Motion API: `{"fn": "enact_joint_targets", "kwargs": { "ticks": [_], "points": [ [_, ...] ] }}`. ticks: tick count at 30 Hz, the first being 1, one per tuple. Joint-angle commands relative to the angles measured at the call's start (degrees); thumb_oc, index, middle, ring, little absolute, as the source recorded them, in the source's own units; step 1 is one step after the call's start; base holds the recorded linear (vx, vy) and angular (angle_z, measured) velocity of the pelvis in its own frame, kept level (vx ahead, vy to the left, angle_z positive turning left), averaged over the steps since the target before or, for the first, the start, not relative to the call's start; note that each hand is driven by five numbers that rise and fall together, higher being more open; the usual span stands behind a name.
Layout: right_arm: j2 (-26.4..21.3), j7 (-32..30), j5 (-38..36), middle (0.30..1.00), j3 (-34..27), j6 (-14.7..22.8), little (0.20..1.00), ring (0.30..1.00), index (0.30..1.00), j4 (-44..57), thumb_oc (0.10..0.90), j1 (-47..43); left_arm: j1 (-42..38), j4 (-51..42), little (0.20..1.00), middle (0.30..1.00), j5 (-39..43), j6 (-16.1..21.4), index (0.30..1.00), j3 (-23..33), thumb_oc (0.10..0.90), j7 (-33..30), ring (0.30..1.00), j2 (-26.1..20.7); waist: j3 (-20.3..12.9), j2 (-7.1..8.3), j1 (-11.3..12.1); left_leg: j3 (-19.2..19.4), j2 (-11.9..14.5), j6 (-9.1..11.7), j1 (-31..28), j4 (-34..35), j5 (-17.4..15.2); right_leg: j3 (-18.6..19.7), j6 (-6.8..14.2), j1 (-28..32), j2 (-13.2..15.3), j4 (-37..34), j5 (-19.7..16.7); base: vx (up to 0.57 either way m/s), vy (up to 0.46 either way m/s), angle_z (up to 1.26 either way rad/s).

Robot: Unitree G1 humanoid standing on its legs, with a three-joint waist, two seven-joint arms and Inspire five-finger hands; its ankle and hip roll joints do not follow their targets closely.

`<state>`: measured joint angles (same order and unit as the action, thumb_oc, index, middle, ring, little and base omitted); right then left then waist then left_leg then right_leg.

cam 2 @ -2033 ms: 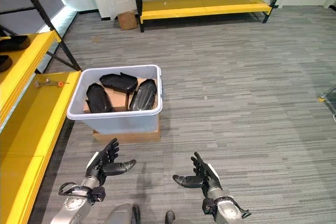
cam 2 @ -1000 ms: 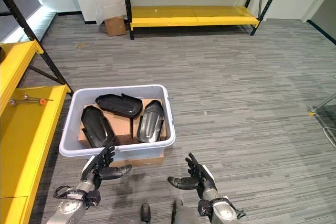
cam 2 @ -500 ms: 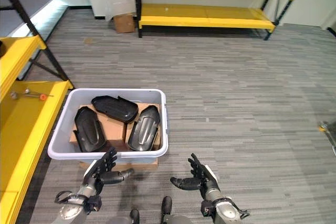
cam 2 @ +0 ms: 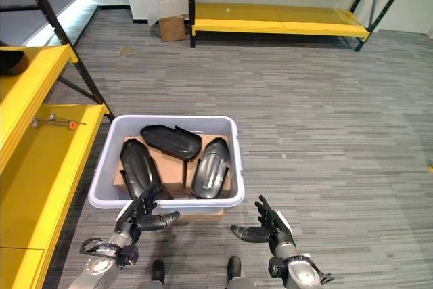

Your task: Move parts from the plastic box to the shelf.

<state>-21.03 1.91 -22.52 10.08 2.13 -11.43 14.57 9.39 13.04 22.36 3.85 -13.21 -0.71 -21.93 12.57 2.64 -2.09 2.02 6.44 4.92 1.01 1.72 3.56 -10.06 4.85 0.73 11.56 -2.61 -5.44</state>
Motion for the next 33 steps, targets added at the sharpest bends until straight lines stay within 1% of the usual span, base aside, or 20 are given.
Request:
{"fn": "enact_joint_targets", "kwargs": {
  "ticks": [1,2,3,6,8,10,12,13,16,17,19,24,25,26,28,29,31,32,33],
  "points": [
    [-0.73,-1.87,2.59,1.0,-1.74,5.94,1.0,1.0,1.0,4.92,0.9,-6.62,-0.84,-6.25,1.0,1.0,0.31,4.92,1.0,2.86,0.9,-0.34,1.0,-2.34,-3.62,0.84,2.05,3.2,1.9,-0.91,0.25,-1.01,-1.45,2.0,5.18,1.77,4.42,2.8,1.99,0.04,0.111,-0.01],
    [-0.71,-1.87,2.61,1.0,-1.74,5.94,1.0,1.0,1.0,4.92,0.9,-6.62,-0.84,-6.25,1.0,1.0,0.3,4.92,1.0,2.86,0.9,-0.34,1.0,-2.35,-3.62,0.9,2.08,3.26,1.82,-0.95,0.22,-0.97,-1.44,2.04,5.23,1.78,4.49,2.75,1.95,0.06,0.127,0.0],
    [-1.09,-2.26,4.13,1.0,-2.23,5.96,1.0,1.0,1.0,5.73,0.9,-7.19,-0.62,-6.63,1.0,1.0,0.09,4.96,1.0,3.32,0.9,-0.38,1.0,-2.58,-3.92,1.25,2.37,3.72,0.88,-1.52,-0.21,-0.33,-1.8,1.75,6.01,1.65,5.23,2.49,0.91,0.04,0.075,0.08],
    [-1.46,-2.8,5.01,1.0,-2.78,6.23,1.0,1.0,1.0,6.82,0.9,-8.0,-0.61,-6.95,1.0,1.0,-0.15,5.07,1.0,3.65,0.9,-0.48,1.0,-2.7,-4.12,1.6,2.58,4.02,0.27,-1.91,-0.48,0.08,-2.0,1.77,6.55,1.75,5.84,1.95,0.09,0.05,0.079,-0.12],
    [-2.58,-4.02,7.64,1.0,-4.2,6.82,1.0,1.0,1.0,9.4,0.9,-9.7,-0.25,-7.25,1.0,1.0,-0.21,5.04,1.0,3.97,0.9,-0.5,1.0,-2.4,-4.45,2.0,2.98,4.42,-0.28,-2.23,-1.04,0.79,-2.25,1.32,7.08,1.97,6.43,1.31,-0.51,0.06,0.046,-0.05],
    [-2.81,-4.53,8.41,1.0,-4.59,6.88,1.0,1.0,1.0,10.04,0.9,-10.16,-0.05,-7.41,1.0,1.0,-0.23,4.98,1.0,4.15,0.9,-0.5,1.0,-2.24,-4.53,2.1,3.06,4.49,-0.41,-2.31,-1.23,0.96,-2.31,1.3,7.17,2.1,6.56,1.12,-0.64,0.05,0.023,-0.04],
    [-4.31,-5.93,12.83,1.0,-5.88,7.47,1.0,1.0,1.0,12.48,0.9,-12.53,0.57,-8.09,1.0,1.0,-0.08,4.92,1.0,4.4,0.9,-0.26,1.0,-1.87,-4.54,2.2,3.26,4.64,-0.55,-2.41,-1.43,1.19,-2.51,1.05,7.36,2.17,6.74,0.74,-0.6,0.03,0.016,-0.02],
    [-4.3,-5.95,12.87,1.0,-5.88,7.44,1.0,1.0,1.0,12.51,0.9,-12.53,0.56,-8.11,1.0,1.0,-0.08,4.91,1.0,4.41,0.9,-0.25,1.0,-1.86,-4.52,2.2,3.26,4.65,-0.55,-2.41,-1.44,1.2,-2.51,1.05,7.36,2.18,6.74,0.73,-0.6,0.01,0.006,-0.05],
    [-5.91,-8.66,18.54,1.0,-5.27,7.43,1.0,1.0,1.0,12.97,0.9,-17.97,0.58,-8.32,1.0,1.0,0.08,4.79,1.0,3.68,0.9,0.15,1.0,-1.61,-4.01,2.3,4.04,4.58,-0.48,-2.28,-1.01,1.08,-2.44,0.39,7.33,2.13,6.71,0.34,-0.25,0.01,-0.006,-0.06],
    [-5.9,-8.73,18.6,1.0,-5.2,7.47,1.0,1.0,1.0,12.84,0.9,-18.14,0.51,-8.3,1.0,1.0,0.09,4.8,1.0,3.73,0.9,0.15,1.0,-1.59,-3.95,2.29,3.98,4.56,-0.47,-2.28,-0.98,1.05,-2.45,0.37,7.33,2.13,6.7,0.35,-0.24,0.0,0.0,0.0],
    [-6.26,-10.31,19.86,1.0,-3.62,7.45,1.0,1.0,1.0,11.81,0.9,-22.71,-0.39,-8.36,1.0,1.0,0.54,4.88,1.0,2.85,0.9,-0.25,1.0,-1.65,-3.16,2.27,4.64,4.12,-0.26,-2.17,-0.16,0.52,-2.33,-0.16,7.22,1.73,6.6,0.56,0.02,-0.04,-0.017,0.0],
    [-5.79,-13.52,23.04,1.0,0.95,6.05,1.0,1.0,1.0,6.79,0.9,-32.31,-1.66,-8.56,1.0,1.0,1.62,4.98,1.0,0.76,0.9,-0.89,1.0,-2.21,-1.31,2.0,6.47,3.32,0.0,-2.05,1.61,-0.46,-1.97,-0.7,6.81,0.89,6.23,0.82,0.37,-0.06,-0.027,0.04],
    [-5.15,-14.41,23.44,1.0,2.13,5.68,1.0,1.0,1.0,5.51,0.9,-34.57,-1.82,-8.8,1.0,1.0,2.16,5.02,1.0,0.27,0.9,-1.46,1.0,-2.44,-0.28,1.71,7.08,2.95,0.05,-1.97,2.4,-0.78,-1.75,-0.98,6.64,0.49,6.18,1.0,0.54,-0.06,-0.021,0.2],
    [-5.13,-14.47,23.45,1.0,2.19,5.74,1.0,1.0,1.0,5.36,0.9,-34.73,-1.88,-8.78,1.0,1.0,2.17,5.03,1.0,0.31,0.9,-1.47,1.0,-2.43,-0.23,1.71,7.03,2.92,0.06,-1.97,2.44,-0.84,-1.76,-0.99,6.63,0.46,6.17,1.04,0.55,-0.1,-0.021,0.19],
    [-4.26,-15.8,24.07,1.0,3.91,5.1,1.0,1.0,1.0,2.45,0.9,-37.68,-2.67,-8.87,1.0,1.0,2.65,5.29,1.0,-0.47,0.9,-2.17,1.0,-2.79,1.53,1.28,7.88,2.3,0.04,-1.98,3.78,-1.48,-1.47,-1.35,6.41,-0.41,6.16,1.7,0.71,-0.09,-0.015,0.13],
    [-4.23,-15.84,24.07,1.0,3.96,5.15,1.0,1.0,1.0,2.31,0.9,-37.84,-2.73,-8.86,1.0,1.0,2.66,5.29,1.0,-0.44,0.9,-2.18,1.0,-2.79,1.58,1.28,7.85,2.28,0.05,-1.97,3.84,-1.54,-1.48,-1.36,6.4,-0.45,6.16,1.75,0.72,-0.09,-0.009,0.13],
    [-2.99,-17.82,26.1,1.0,5.6,4.03,1.0,1.0,1.0,-1.62,0.9,-40.96,-3.71,-8.87,1.0,1.0,3.35,5.78,1.0,-0.99,0.9,-3.25,1.0,-3.01,3.85,0.34,8.65,1.49,-0.07,-2.09,5.31,-2.59,-1.25,-1.6,6.07,-1.45,6.19,2.75,0.84,-0.13,0.004,0.14],
    [-2.62,-18.14,26.07,1.0,5.8,3.82,1.0,1.0,1.0,-2.5,0.9,-41.39,-3.91,-8.9,1.0,1.0,3.41,5.85,1.0,-1.07,0.9,-3.49,1.0,-3.07,4.19,0.19,8.69,1.38,-0.1,-2.1,5.59,-2.8,-1.27,-1.64,6.03,-1.65,6.22,2.98,0.91,-0.15,0.013,0.15],
    [-1.65,-19.09,25.94,1.0,6.49,3.52,1.0,1.0,1.0,-5.45,0.9,-42.43,-4.29,-9.3,1.0,1.0,3.71,6.13,1.0,-1.47,0.9,-3.94,1.0,-3.29,5.18,-0.37,9.01,0.98,-0.33,-2.15,6.42,-3.29,-1.2,-1.67,5.91,-2.33,6.4,3.57,0.99,-0.08,0.006,0.14]
  ]
}}
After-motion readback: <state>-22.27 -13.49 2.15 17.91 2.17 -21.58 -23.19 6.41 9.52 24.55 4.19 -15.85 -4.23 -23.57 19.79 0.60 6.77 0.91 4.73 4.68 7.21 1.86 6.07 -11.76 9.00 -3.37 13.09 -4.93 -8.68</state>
